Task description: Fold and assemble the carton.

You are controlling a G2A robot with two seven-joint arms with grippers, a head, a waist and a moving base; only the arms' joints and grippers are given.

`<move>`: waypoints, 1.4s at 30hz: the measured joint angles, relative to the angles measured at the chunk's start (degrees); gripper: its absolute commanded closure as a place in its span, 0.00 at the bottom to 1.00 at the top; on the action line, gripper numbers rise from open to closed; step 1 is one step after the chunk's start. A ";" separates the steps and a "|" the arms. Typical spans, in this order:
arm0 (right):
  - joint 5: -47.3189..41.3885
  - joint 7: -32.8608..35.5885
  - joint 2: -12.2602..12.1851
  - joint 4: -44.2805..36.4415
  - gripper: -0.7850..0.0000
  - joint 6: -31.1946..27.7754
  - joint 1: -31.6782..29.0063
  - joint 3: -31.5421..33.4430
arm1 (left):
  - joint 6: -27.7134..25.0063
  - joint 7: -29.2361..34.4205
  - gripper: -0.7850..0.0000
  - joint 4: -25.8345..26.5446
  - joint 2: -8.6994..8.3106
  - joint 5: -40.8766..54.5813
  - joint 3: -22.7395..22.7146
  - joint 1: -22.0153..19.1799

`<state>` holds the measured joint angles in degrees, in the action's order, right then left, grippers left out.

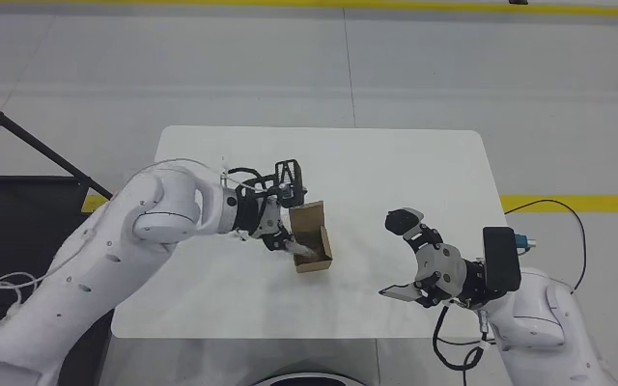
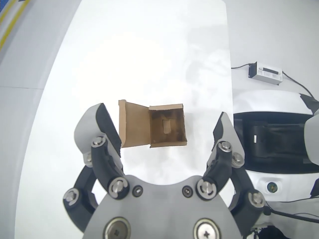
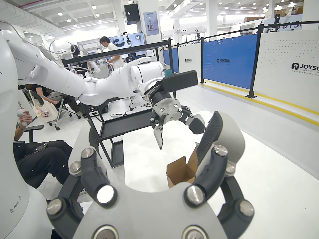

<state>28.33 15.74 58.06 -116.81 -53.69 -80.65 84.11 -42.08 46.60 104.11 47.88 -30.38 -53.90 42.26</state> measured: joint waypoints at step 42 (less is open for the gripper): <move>0.00 0.00 0.00 0.00 0.00 0.00 0.00 0.00 | 13.47 -21.83 0.27 -0.79 -2.57 -9.12 -12.52 25.26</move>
<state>28.33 15.74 58.06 -116.81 -53.69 -80.65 84.11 -28.61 24.76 103.32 45.30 -39.49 -66.42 67.52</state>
